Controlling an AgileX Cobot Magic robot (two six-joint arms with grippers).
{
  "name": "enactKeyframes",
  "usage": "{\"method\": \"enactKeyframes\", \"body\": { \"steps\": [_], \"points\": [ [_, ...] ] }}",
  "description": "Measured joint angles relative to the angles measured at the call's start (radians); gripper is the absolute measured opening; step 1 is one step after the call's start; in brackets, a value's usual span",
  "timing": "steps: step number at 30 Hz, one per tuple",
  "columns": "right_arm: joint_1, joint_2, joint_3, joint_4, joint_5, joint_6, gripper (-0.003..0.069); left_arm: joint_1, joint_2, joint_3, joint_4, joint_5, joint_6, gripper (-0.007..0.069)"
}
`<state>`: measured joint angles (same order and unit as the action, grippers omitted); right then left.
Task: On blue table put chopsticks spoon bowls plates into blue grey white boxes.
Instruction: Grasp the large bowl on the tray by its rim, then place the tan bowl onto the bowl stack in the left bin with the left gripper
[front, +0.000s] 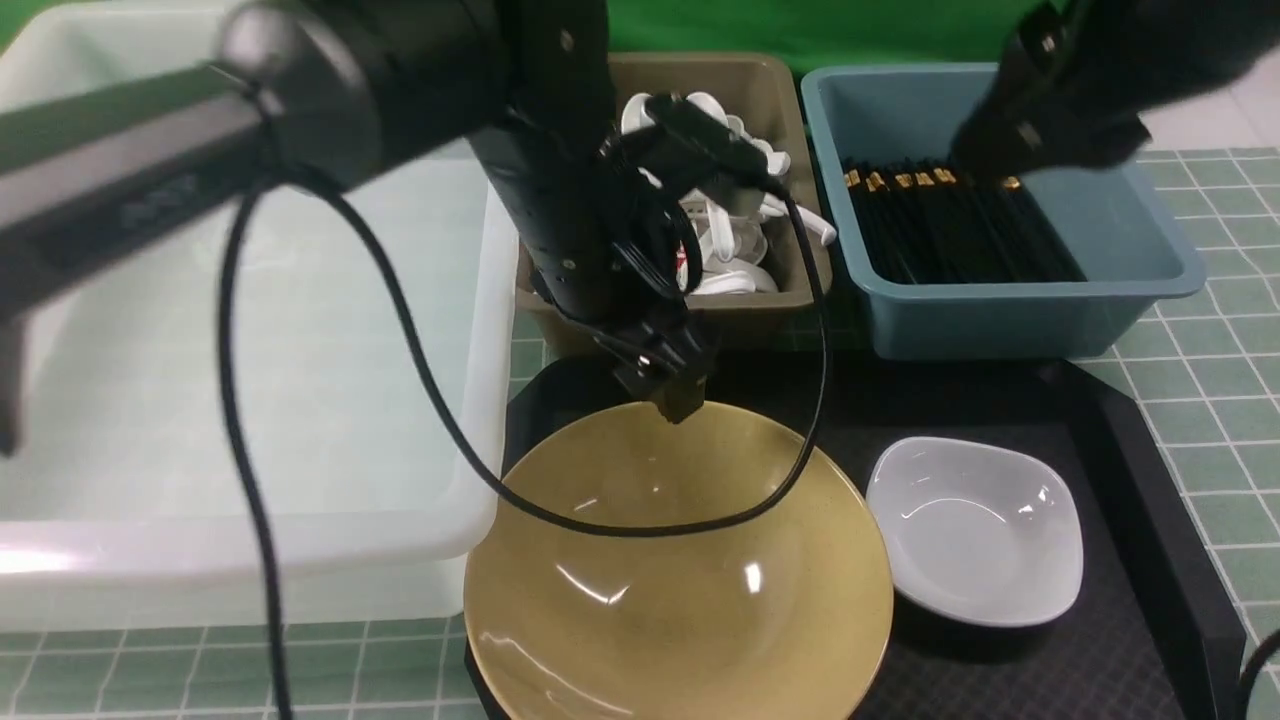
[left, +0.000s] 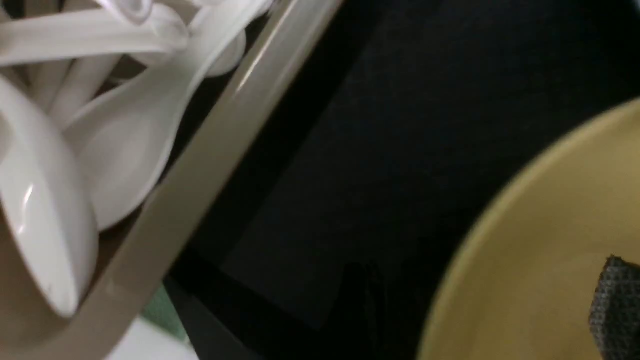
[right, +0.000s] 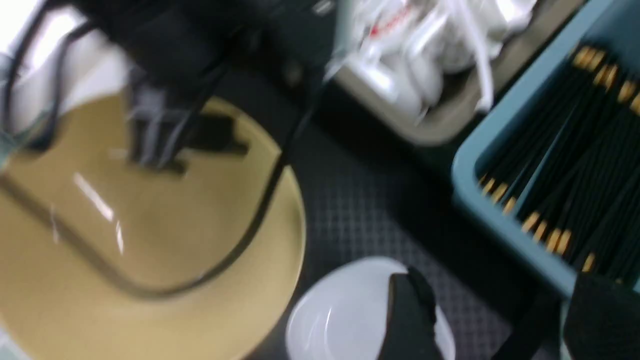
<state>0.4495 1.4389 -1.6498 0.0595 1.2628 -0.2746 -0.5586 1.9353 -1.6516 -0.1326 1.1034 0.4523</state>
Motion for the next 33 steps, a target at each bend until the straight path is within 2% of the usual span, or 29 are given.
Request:
{"method": "enactKeyframes", "body": {
  "steps": [6,8,10,13,15,17,19,24,29,33],
  "points": [
    [0.0,-0.014,0.05,0.0,-0.001,-0.023,0.044,0.0,0.082,-0.008,0.002,-0.025,0.027,0.054],
    [0.0,-0.014,0.051,0.004,-0.001,-0.045,0.0428,0.0,0.099,-0.008,0.002,-0.015,0.02,0.0501],
    [0.0,-0.014,0.051,0.007,-0.001,-0.057,0.0389,-0.001,0.102,-0.008,-0.001,0.002,0.002,0.0407],
    [0.0,-0.014,0.053,0.016,-0.001,-0.084,0.0247,-0.002,0.102,-0.009,0.002,0.04,-0.03,0.0179],
    [0.0,-0.014,0.054,0.035,-0.001,-0.098,0.0158,-0.001,0.098,-0.011,-0.005,0.091,-0.029,0.01],
    [0.0,-0.014,0.054,0.062,-0.001,-0.122,0.0067,0.001,0.09,-0.015,-0.038,0.116,-0.043,0.0054],
    [0.0,-0.014,0.053,0.096,-0.001,-0.136,0.0039,0.001,0.075,-0.016,-0.053,0.119,-0.041,0.0034],
    [0.012,-0.014,0.013,0.138,-0.001,-0.165,0.0037,0.001,0.011,-0.02,-0.077,0.128,-0.053,0.0011],
    [0.071,-0.014,-0.043,0.145,-0.001,-0.174,0.0037,0.022,-0.094,-0.046,-0.092,0.117,-0.08,0.0009],
    [0.156,-0.014,-0.097,0.154,-0.001,-0.18,0.0037,0.114,-0.208,-0.062,-0.158,0.113,-0.114,0.0009]
  ]
}}
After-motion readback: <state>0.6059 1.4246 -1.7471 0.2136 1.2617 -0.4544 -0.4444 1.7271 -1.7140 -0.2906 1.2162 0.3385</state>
